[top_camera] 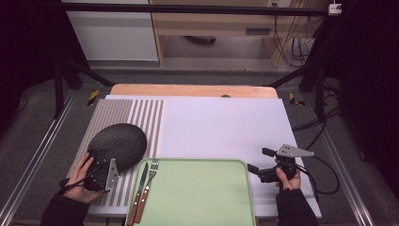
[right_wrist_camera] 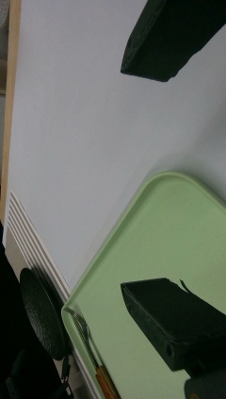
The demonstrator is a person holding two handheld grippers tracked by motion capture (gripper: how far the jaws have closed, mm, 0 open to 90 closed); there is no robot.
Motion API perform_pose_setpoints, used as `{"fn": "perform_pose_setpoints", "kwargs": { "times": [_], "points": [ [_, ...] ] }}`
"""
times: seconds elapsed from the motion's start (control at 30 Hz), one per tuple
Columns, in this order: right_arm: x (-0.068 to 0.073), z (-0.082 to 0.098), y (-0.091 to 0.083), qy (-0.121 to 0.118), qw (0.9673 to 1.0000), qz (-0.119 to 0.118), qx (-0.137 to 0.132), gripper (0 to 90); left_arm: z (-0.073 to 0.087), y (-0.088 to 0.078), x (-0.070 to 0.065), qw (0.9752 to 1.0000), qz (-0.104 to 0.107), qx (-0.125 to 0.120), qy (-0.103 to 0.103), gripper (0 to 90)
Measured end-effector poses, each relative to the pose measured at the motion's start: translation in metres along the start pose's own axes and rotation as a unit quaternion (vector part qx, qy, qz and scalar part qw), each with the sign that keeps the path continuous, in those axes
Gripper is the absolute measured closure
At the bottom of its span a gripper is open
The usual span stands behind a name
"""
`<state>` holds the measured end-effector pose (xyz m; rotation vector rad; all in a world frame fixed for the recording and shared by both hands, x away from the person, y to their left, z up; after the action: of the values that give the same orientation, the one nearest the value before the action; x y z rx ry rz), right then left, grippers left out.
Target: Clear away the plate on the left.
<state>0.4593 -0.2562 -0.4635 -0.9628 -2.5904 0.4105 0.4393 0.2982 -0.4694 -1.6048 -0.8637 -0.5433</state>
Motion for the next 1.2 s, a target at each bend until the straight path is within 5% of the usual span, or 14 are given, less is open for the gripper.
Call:
{"fn": "perform_pose_setpoints", "kwargs": {
  "times": [0.57, 0.87, 1.2],
  "points": [
    [0.0, 0.0, -0.001, 0.002, 1.0, -0.002, -0.002, 0.6, -0.004, 0.01, -0.014, 0.9966, -0.063, 0.011, 0.052, 20.9],
    [-0.001, 0.0, -0.001, 0.001, 1.0, -0.001, -0.004, 0.6, -0.004, 0.008, -0.023, 0.9944, -0.075, 0.004, 0.074, 31.6],
    [0.0, 0.0, -0.001, 0.002, 1.0, 0.0, -0.003, 0.6, -0.004, 0.005, -0.032, 0.9933, -0.068, 0.018, 0.092, 54.5]
  ]
}}
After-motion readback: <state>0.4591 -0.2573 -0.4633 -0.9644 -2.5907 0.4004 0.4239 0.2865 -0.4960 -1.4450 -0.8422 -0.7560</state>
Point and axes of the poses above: each handheld gripper's, and its own axes: y roughly forward along the jaws, z roughly out of its underside, x roughly to its left, the point moved 2 cm from there along y, roughly forward along the jaws, and after that the axes turned 2 degrees about -z, right-handed, at the moved point
